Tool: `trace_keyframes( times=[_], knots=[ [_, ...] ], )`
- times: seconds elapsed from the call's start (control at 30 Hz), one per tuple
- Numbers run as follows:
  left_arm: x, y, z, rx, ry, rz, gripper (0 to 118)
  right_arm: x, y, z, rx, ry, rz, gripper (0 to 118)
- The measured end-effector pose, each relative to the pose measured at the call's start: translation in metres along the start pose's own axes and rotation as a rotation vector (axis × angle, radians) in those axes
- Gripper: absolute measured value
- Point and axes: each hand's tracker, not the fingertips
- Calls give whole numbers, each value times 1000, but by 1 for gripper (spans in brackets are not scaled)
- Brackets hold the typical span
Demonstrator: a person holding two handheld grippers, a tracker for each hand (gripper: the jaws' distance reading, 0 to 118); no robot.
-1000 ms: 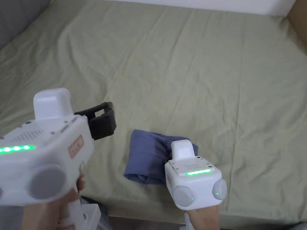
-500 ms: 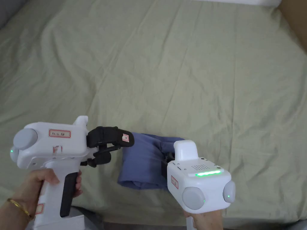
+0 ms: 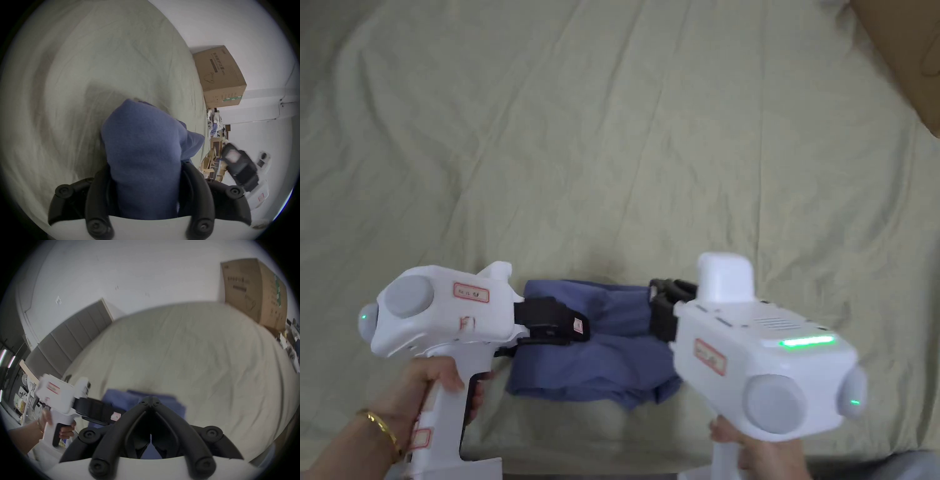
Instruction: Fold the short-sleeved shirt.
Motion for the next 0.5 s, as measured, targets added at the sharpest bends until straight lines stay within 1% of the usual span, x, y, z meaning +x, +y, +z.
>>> trace_keyframes(
  times=[0.03, 0.07, 0.17, 0.23, 0.3, 0.37, 0.4, 0.5],
  knots=[
    [6, 1, 2, 3, 4, 47, 46, 4, 10, 16, 40, -4, 22, 0],
    [12, 2, 2, -2, 46, 67, 43, 8, 20, 32, 79, -28, 52, 0],
    [33, 2, 8, 3, 143, 45, 38, 20, 45, 77, 174, -62, 95, 0],
    [34, 8, 13, -6, 154, 70, 37, 28, 56, 102, 226, -65, 91, 0],
    [34, 11, 30, -13, 151, 60, 37, 35, 63, 123, 277, -72, 85, 0],
    [34, 13, 53, -10, 208, 11, 37, 41, 64, 142, 334, -55, 72, 0],
    [27, 16, 68, 16, 307, 8, 37, 41, 63, 148, 340, -55, 67, 0],
    [3, 27, 120, 59, 405, 2, 37, 44, 62, 156, 341, -60, 74, 0]
  ],
)
